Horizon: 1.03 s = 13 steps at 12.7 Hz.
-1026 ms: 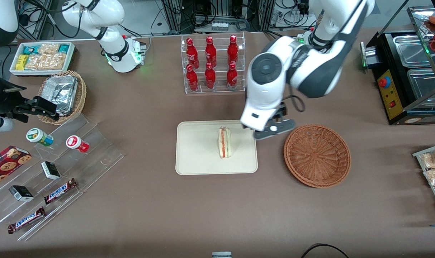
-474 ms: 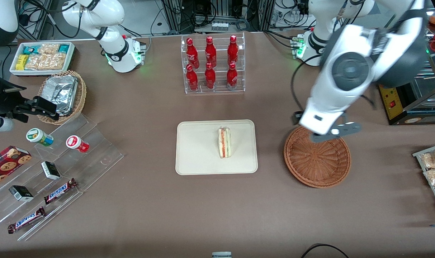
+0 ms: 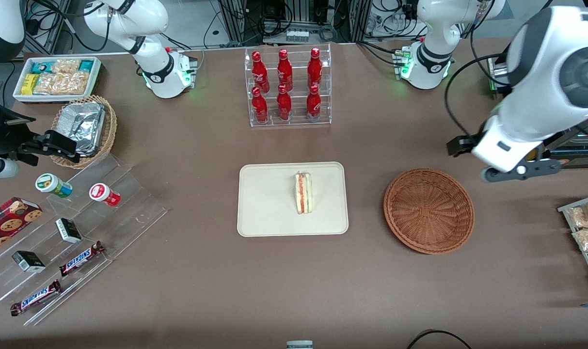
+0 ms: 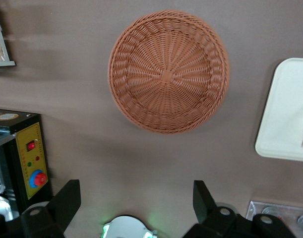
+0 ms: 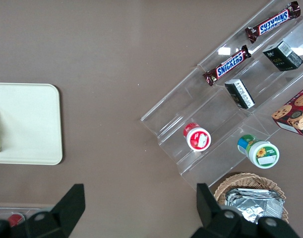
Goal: Place sandwich from basket to tray
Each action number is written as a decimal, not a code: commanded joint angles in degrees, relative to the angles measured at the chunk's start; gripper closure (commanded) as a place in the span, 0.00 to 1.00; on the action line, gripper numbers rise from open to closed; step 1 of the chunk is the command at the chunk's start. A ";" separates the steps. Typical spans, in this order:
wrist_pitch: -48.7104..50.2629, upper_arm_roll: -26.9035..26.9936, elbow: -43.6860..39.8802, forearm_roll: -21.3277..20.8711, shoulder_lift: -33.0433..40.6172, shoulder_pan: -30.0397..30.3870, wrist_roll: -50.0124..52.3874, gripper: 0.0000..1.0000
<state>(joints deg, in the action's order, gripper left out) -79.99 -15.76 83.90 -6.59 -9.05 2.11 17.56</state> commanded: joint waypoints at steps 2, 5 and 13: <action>0.97 8.09 3.45 3.25 5.96 0.00 -11.20 0.00; 1.85 17.49 4.51 3.52 8.17 -2.55 -20.43 0.00; 0.71 19.46 4.79 3.95 8.62 -1.59 -22.65 0.00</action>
<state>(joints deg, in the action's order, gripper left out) -78.89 4.43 89.06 -3.56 -0.44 0.90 -4.78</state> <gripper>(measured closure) 0.000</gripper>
